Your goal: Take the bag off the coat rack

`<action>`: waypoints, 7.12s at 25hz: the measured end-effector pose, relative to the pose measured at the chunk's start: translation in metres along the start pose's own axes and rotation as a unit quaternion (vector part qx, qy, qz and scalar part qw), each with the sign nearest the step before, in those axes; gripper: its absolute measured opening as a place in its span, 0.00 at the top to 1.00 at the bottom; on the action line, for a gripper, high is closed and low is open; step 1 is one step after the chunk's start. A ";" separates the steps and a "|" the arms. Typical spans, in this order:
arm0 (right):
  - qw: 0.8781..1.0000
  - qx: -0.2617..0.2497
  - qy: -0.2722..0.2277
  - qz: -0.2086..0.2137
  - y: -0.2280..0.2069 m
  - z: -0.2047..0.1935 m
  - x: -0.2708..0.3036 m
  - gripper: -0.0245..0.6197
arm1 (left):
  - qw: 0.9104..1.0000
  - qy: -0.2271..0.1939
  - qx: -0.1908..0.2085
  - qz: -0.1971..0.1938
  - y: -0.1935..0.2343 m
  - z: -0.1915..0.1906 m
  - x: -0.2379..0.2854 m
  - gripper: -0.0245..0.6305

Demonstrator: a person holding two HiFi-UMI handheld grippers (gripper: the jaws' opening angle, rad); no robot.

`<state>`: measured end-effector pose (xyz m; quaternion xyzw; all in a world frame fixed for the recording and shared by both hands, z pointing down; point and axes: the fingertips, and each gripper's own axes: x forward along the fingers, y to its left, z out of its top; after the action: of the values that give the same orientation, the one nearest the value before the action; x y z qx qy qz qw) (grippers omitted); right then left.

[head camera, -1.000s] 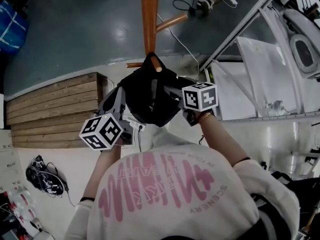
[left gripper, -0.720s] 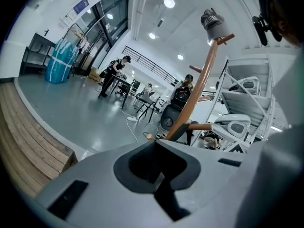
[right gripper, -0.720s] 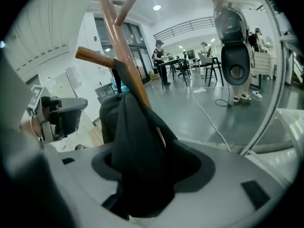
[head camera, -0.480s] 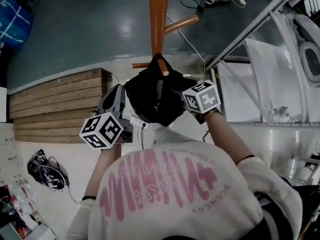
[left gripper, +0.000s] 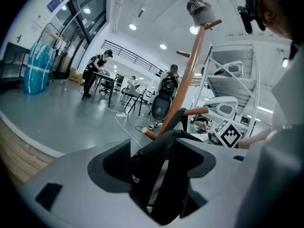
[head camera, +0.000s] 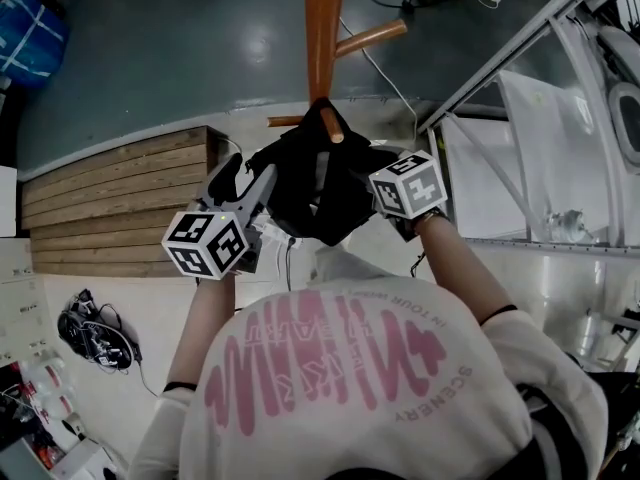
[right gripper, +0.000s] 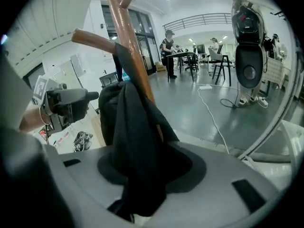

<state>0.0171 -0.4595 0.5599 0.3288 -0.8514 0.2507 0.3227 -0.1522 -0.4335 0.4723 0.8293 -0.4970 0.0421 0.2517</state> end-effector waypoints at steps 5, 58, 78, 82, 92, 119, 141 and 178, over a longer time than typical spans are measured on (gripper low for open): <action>1.000 -0.004 0.001 0.004 -0.001 0.001 0.000 0.70 | 0.996 0.054 0.066 -0.022 -0.003 -0.014 0.025 0.35; 0.998 -0.019 -0.036 -0.041 -0.012 -0.002 -0.002 0.79 | 0.991 0.110 0.068 -0.023 -0.017 -0.074 0.058 0.81; 0.999 -0.014 -0.020 -0.035 -0.010 0.001 -0.006 0.82 | 0.994 0.109 0.020 0.007 -0.019 -0.075 0.057 0.80; 0.999 -0.009 -0.023 -0.038 -0.005 0.002 -0.010 0.83 | 0.993 0.113 0.017 0.017 -0.019 -0.073 0.052 0.81; 0.999 0.004 -0.034 -0.041 0.006 0.001 -0.023 0.83 | 0.993 0.112 0.021 0.026 -0.028 -0.066 0.039 0.81; 0.993 0.024 -0.083 -0.086 0.064 -0.001 -0.091 0.83 | 0.996 0.070 0.048 -0.004 -0.070 -0.039 -0.028 0.81; 0.986 0.046 -0.118 -0.110 0.131 -0.029 -0.150 0.83 | 0.994 0.031 0.092 -0.042 -0.110 -0.031 -0.107 0.81; 0.991 0.028 -0.118 -0.064 0.167 -0.129 -0.243 0.82 | 0.998 0.007 0.068 0.002 -0.216 -0.097 -0.185 0.81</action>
<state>0.0859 -0.1710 0.4366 0.4185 -0.8536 0.2129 0.2256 -0.0454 -0.1585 0.4159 0.8430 -0.4931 0.0822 0.1986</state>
